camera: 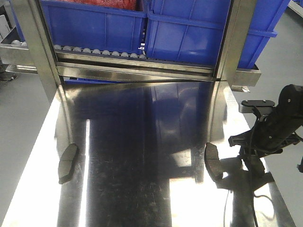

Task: Move and align brake pads A on conveyor
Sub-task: 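Close the right gripper on the brake pad, then lift the brake pad with the right gripper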

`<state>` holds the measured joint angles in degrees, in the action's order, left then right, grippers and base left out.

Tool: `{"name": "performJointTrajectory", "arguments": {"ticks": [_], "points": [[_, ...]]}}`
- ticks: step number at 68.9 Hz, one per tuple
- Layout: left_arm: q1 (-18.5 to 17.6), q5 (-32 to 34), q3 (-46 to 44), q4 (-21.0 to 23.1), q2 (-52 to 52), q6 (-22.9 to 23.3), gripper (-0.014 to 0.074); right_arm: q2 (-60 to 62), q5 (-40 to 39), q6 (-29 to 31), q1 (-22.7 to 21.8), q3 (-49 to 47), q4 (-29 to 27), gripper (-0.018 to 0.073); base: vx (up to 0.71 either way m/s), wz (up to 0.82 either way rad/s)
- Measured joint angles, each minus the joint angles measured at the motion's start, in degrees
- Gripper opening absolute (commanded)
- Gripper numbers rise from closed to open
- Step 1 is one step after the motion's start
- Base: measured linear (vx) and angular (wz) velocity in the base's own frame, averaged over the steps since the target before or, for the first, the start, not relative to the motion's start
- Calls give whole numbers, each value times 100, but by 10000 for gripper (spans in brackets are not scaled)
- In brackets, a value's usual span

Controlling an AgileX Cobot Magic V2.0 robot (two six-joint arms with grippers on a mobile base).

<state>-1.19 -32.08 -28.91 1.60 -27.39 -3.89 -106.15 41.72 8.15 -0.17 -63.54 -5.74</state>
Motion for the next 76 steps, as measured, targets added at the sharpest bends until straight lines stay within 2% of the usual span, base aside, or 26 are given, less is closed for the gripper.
{"name": "performJointTrajectory", "arguments": {"ticks": [13,24,55,76], "points": [[0,0,0,0,0,0,146,0,19,5,-7,0,9,92,0,0],[0,0,0,0,0,0,146,48,73,5,-7,0,-4,25,0,0],[0,0,0,0,0,0,146,951,216,5,-7,33,-9,14,0,0],[0,0,0,0,0,0,146,2373,501,93,-7,44,-9,14,0,0]]}}
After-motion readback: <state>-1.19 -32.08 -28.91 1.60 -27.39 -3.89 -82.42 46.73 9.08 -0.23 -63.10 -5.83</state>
